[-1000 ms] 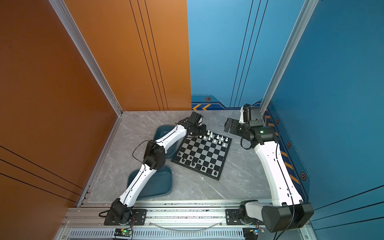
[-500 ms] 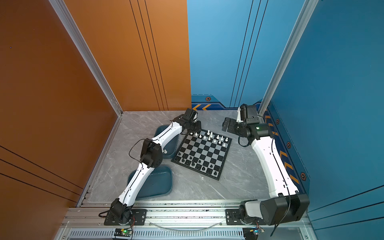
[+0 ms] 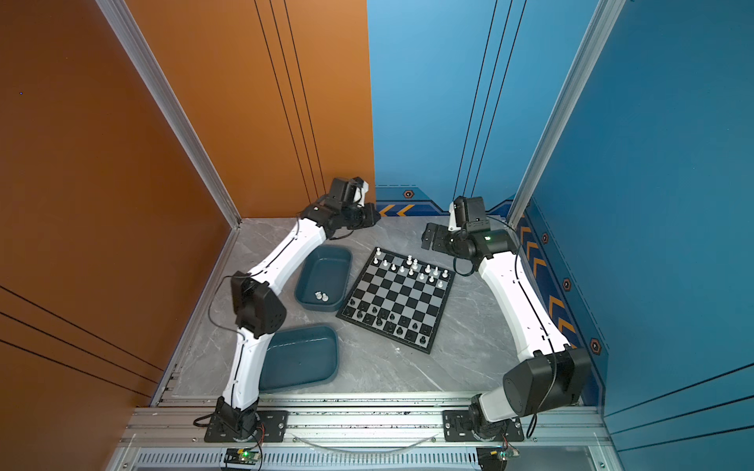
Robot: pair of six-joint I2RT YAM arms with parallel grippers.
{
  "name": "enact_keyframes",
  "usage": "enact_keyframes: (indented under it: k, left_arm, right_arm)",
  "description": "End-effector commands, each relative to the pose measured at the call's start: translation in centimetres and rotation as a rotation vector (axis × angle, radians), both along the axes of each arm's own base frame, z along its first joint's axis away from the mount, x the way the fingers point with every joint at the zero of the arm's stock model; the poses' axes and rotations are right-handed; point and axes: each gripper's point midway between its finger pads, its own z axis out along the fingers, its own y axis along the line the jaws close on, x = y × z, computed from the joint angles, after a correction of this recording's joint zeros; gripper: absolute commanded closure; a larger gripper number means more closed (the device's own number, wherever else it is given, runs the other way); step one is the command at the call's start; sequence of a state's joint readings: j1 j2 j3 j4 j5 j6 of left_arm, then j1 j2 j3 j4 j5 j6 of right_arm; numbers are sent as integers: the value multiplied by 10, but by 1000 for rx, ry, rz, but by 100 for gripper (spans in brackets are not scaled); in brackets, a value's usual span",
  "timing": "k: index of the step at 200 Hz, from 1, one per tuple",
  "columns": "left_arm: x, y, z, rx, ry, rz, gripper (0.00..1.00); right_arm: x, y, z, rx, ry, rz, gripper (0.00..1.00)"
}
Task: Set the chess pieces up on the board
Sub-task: 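Draw the left arm back over the tray while the right arm nears the board, then lower the left gripper into the teal tray and close on a white pawn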
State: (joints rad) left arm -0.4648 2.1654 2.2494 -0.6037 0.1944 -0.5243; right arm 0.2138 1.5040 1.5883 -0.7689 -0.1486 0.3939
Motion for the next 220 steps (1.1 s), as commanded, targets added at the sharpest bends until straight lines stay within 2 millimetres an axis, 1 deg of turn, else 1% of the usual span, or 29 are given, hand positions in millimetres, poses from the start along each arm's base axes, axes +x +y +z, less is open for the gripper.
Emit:
enact_keyframes:
  k: [1, 2, 5, 7, 9, 18, 30, 36, 47, 59, 67, 78, 80, 81, 83, 86, 108, 129, 169, 198, 220]
  left_arm:
    - [-24, 71, -13, 134, 93, 124, 79]
    - [-26, 74, -17, 143, 108, 126, 79]
    - [-32, 85, -17, 162, 121, 143, 79]
    - [-36, 91, -23, 180, 143, 151, 78]
    - [-40, 98, -22, 192, 150, 160, 78]
    - [-64, 126, -35, 260, 231, 184, 76]
    - [-94, 155, -52, 326, 338, 199, 75]
    - [-108, 165, -61, 349, 385, 200, 74]
    - [-135, 173, -79, 377, 461, 176, 70]
    - [-156, 178, -101, 405, 530, 166, 69]
    - [-167, 178, -115, 419, 571, 159, 69]
    - [-176, 176, -132, 457, 609, 144, 70]
    - [-177, 176, -134, 466, 614, 143, 70]
    - [-177, 176, -135, 470, 614, 142, 70]
    - [-178, 176, -138, 478, 621, 140, 70]
    - [-179, 176, -141, 489, 626, 139, 70]
    - [-183, 171, -166, 529, 677, 130, 71]
    - [-181, 169, -183, 562, 689, 121, 72]
    - [-171, 171, -201, 562, 698, 117, 72]
    - [-159, 169, -207, 543, 682, 117, 72]
    - [-150, 172, -208, 532, 672, 135, 72]
  right_arm:
    - [10, 20, 11, 18, -23, 47, 0]
    - [11, 21, 12, 17, -24, 49, 0]
    - [12, 23, 11, 16, -22, 54, 0]
    - [13, 24, 11, 18, -21, 59, 0]
    - [13, 26, 11, 17, -21, 63, 0]
    - [17, 32, 9, 17, -15, 77, 0]
    - [21, 41, 7, 21, -10, 97, 0]
    - [23, 47, 5, 24, -4, 109, 0]
    - [26, 56, 3, 29, -3, 130, 0]
    - [29, 67, 3, 35, -5, 153, 0]
    - [30, 75, 1, 36, 0, 171, 0]
    - [31, 83, -7, 36, 18, 186, 0]
    - [31, 85, -9, 36, 23, 190, 0]
    - [33, 87, -4, 39, 10, 193, 0]
    - [33, 88, 1, 42, -2, 196, 0]
    - [34, 91, 1, 43, -2, 202, 0]
    - [33, 104, -1, 40, 1, 226, 0]
    - [30, 106, -3, 33, 4, 228, 0]
    - [25, 99, -2, 14, 2, 205, 0]
    - [24, 94, 3, 6, -11, 186, 0]
    - [23, 89, 5, -1, -14, 170, 0]
